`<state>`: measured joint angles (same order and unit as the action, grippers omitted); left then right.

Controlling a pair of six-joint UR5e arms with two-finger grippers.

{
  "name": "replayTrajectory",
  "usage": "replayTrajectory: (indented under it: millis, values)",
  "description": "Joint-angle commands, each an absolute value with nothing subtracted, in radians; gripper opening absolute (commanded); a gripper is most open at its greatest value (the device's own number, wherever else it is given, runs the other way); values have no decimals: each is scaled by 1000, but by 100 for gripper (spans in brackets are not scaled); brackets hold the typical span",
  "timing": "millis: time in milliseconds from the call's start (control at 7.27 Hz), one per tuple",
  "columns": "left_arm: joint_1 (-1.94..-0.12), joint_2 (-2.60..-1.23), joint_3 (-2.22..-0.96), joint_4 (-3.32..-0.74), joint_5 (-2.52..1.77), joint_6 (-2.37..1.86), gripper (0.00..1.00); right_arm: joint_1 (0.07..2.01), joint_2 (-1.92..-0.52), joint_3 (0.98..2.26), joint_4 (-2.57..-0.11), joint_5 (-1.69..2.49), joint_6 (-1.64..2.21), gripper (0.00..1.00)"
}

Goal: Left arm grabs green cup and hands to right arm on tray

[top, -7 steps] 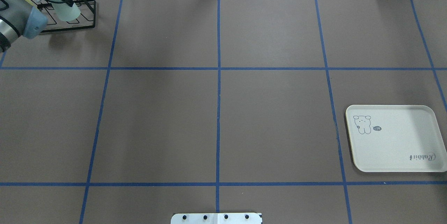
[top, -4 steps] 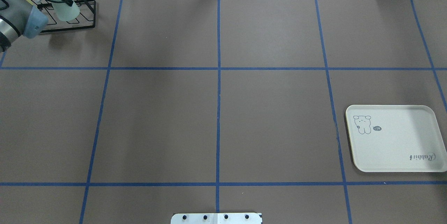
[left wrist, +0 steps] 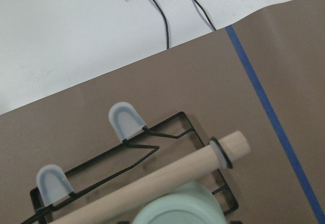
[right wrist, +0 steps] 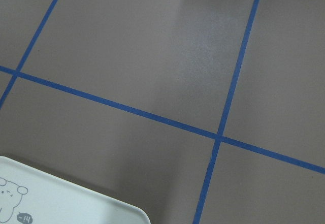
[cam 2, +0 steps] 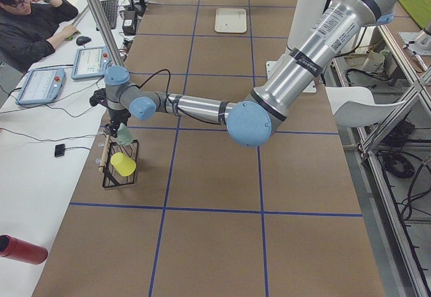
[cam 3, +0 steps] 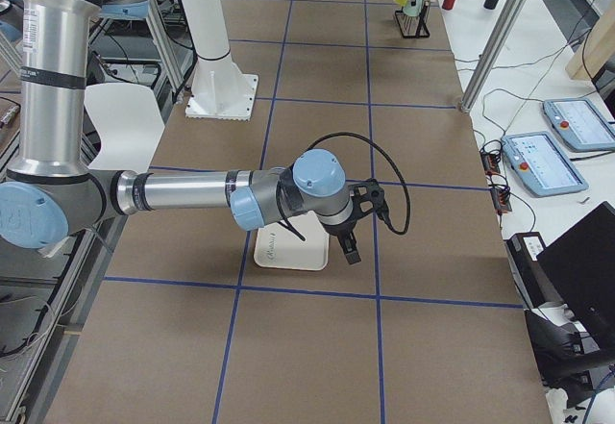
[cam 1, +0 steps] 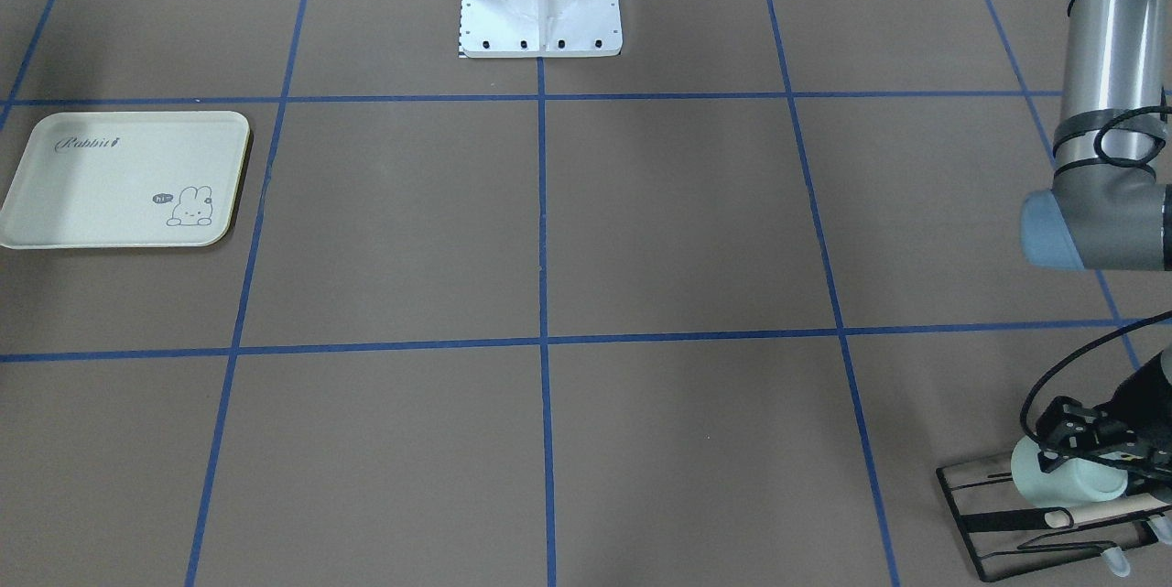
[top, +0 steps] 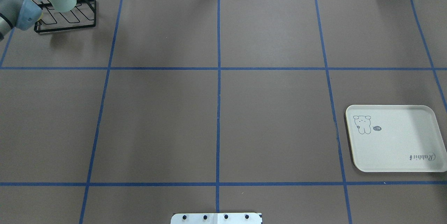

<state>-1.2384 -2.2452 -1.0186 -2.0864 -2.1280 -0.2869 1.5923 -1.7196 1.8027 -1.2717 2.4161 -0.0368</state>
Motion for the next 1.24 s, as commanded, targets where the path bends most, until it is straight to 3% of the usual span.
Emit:
replayTrajectory:
  millis: [0,1100]
  values:
    - [-1255,-2237,-1049,-2086,-2181,-287,23,1592,-1720,1804,-1272,2418,-37,100]
    - [-1387,-2210,-1166,-2048,-2402,-305,21,1592,-1718,1813,-1272,2419,-34,100]
